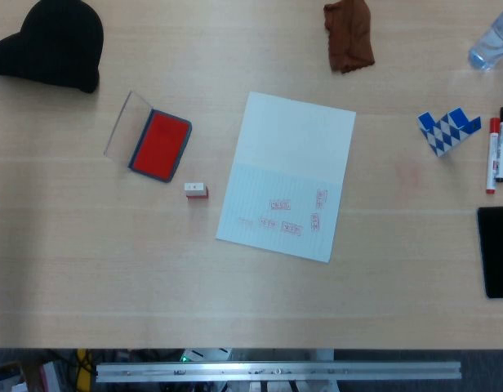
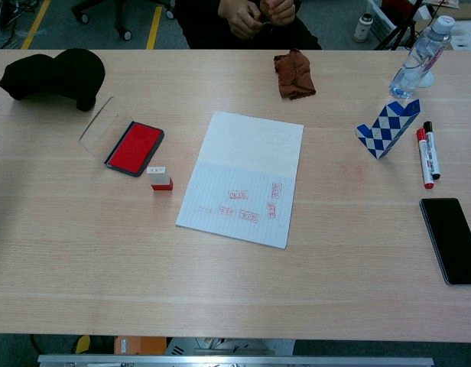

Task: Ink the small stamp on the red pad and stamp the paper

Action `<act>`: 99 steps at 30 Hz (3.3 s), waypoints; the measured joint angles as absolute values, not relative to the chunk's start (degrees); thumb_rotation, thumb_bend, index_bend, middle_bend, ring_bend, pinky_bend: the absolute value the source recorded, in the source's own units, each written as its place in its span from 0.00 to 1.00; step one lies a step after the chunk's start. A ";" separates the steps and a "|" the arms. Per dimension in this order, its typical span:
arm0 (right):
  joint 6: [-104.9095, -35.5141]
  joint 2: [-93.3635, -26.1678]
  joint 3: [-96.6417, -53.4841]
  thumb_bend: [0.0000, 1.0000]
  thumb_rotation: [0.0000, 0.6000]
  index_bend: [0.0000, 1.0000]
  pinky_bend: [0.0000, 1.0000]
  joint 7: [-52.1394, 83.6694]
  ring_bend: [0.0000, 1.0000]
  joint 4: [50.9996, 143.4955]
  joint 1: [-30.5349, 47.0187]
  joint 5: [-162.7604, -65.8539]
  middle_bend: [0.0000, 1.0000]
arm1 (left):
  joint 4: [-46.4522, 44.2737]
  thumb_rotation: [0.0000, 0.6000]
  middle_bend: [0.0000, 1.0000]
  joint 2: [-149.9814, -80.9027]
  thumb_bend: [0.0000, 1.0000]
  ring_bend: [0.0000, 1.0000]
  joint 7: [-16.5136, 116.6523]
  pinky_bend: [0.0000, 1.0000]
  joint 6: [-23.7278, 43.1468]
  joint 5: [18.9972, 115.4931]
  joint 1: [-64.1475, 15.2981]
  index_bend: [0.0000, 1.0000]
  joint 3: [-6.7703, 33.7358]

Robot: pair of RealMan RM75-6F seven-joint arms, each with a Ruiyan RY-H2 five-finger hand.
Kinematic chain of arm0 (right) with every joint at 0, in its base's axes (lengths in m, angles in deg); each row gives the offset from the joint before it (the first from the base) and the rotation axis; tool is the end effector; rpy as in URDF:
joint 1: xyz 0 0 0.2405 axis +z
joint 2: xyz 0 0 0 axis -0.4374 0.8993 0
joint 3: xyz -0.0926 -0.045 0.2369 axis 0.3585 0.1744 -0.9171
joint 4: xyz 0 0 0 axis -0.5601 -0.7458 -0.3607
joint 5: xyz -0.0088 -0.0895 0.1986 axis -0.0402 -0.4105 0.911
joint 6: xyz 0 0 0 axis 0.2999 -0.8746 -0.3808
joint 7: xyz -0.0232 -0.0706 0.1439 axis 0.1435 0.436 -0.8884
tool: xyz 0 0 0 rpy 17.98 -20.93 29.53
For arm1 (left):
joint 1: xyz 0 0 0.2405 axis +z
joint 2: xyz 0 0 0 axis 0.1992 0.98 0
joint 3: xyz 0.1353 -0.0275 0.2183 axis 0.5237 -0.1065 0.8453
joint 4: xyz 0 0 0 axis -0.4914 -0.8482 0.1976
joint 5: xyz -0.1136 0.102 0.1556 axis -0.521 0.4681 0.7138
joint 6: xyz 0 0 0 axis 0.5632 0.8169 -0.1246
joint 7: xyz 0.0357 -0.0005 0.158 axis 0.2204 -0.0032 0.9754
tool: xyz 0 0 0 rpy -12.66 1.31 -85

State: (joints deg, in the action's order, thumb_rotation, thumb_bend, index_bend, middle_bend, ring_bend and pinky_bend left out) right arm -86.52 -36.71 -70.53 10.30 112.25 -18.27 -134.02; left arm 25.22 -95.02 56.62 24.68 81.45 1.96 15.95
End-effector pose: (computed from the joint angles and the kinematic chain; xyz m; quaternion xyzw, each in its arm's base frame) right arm -0.3304 -0.2280 0.1827 0.5835 -0.3961 0.3894 0.5924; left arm -0.3042 0.2319 0.1509 -0.5773 -0.4162 -0.3594 0.6036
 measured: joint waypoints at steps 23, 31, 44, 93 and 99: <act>-86.57 -36.33 -70.49 0.26 1.00 0.22 0.39 10.27 0.31 112.45 -18.27 -134.36 0.31 | 25.43 1.00 0.40 -94.75 0.16 0.44 51.26 0.60 24.23 90.17 -0.27 0.14 16.79; -86.17 -36.16 -70.55 0.26 1.00 0.22 0.39 10.39 0.31 112.39 -18.06 -134.22 0.31 | 27.25 1.00 0.63 -94.34 0.16 0.67 51.43 0.90 19.85 92.55 -3.52 0.21 17.26; -85.49 -36.51 -70.37 0.26 1.00 0.22 0.39 9.41 0.31 111.38 -17.80 -134.29 0.31 | 31.63 1.00 0.97 -96.23 0.16 1.00 61.47 1.00 10.87 90.81 -9.60 0.29 17.64; -84.85 -37.07 -69.86 0.26 1.00 0.22 0.39 7.34 0.31 108.77 -18.85 -132.77 0.31 | 20.50 1.00 1.00 -122.08 0.16 1.00 99.23 1.00 0.64 58.64 -29.00 0.38 18.98; -84.98 -37.10 -69.86 0.26 1.00 0.22 0.39 7.09 0.31 108.54 -19.08 -132.70 0.31 | 21.68 1.00 1.00 -122.30 0.16 1.00 99.47 1.00 1.21 58.36 -29.89 0.38 20.06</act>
